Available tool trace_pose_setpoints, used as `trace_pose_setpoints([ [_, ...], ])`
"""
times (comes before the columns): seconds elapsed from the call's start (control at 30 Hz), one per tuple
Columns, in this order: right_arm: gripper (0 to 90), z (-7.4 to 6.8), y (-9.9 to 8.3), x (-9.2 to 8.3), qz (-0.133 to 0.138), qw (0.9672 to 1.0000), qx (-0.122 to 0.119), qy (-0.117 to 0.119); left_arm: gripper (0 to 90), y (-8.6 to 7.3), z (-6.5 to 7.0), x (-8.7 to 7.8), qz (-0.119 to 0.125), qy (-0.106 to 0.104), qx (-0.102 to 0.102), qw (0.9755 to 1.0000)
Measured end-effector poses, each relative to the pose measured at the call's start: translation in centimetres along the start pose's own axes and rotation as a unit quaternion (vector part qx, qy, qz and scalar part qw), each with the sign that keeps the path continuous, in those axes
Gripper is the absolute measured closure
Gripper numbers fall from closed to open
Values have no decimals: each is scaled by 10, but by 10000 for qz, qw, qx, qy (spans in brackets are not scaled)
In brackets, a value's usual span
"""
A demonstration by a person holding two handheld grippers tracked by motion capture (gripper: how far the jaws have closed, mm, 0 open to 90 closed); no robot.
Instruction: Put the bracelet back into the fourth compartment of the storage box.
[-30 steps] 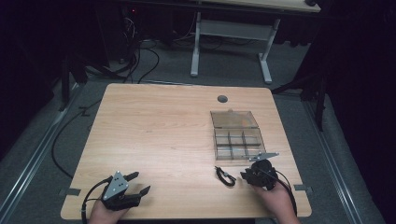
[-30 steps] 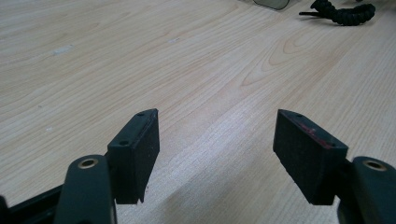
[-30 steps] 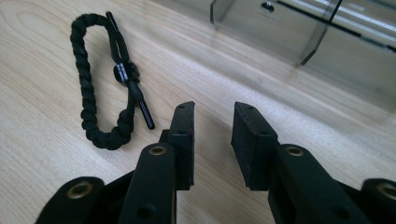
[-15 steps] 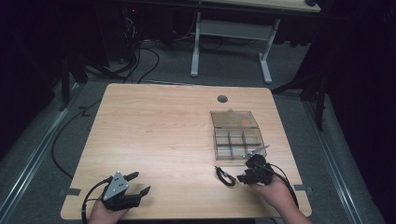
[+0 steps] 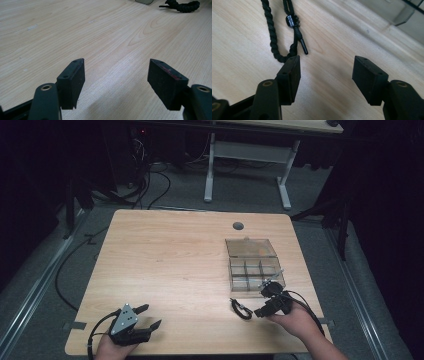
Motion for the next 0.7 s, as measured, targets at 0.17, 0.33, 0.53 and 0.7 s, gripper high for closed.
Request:
trace_pose_setpoints([
  [0.17, 365, -7, 3, -1, -277, 9996, -100, 15, 307, 0, 0, 0, -11, 11, 11, 10000],
  [0.33, 363, -16, 11, -4, -317, 9989, -354, -3, 307, 0, 0, 1, -16, 9, 11, 10000],
  [0.53, 358, -29, 25, 2, -496, 9977, -471, 8, 308, 0, 0, 0, -5, 0, 3, 10000],
  [0.7, 356, -34, 31, 12, -553, 9971, -529, 9, 307, 0, 0, 0, -7, -17, 15, 10000],
])
Point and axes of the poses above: each handheld gripper's, and its own axes: x roughly forward along the jaws, y roughly out of its top, z roughly to its right, the point moved 4 cm from there along x, roughly forward along the jaws, and after that the axes turned 3 degrees about y, right-handed, at the moved point
